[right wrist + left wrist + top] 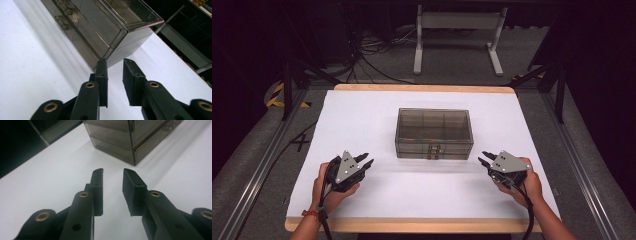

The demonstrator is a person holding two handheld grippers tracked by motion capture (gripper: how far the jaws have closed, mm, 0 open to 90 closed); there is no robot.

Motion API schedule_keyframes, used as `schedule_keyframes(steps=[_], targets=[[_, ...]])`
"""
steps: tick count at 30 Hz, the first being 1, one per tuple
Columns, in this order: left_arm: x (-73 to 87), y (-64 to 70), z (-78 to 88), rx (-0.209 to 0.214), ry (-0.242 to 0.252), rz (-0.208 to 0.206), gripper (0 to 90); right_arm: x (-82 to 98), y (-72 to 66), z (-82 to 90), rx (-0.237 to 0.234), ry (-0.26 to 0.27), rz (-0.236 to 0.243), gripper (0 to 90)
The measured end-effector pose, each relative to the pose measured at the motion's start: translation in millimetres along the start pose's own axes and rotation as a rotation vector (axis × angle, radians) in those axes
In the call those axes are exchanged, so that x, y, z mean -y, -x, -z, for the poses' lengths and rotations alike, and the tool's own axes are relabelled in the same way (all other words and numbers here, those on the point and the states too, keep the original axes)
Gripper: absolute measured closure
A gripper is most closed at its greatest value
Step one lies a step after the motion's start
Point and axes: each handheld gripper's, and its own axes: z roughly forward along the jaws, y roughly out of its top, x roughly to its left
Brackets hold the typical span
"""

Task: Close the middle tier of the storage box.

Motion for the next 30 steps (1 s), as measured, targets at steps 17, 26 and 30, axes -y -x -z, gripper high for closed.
schedule_keyframes(steps=[17, 26, 30], targets=[[31.0, -21.1, 4.2, 0.041, -0.073, 0.057, 44.6, 43.2, 6.6, 8.9, -0.015, 0.013, -0.128, 44.5], [42.7, -24.3, 6.0, 0.056, -0.104, 0.116, 31.1, 63.7, 8.6, 11.8, 0.018, 0.008, -0.188, 26.4], [50.6, -28.3, 11.2, 0.037, -0.094, 0.163, 22.3, 77.7, 12.9, 14.4, 0.032, -0.012, -0.247, 22.1]])
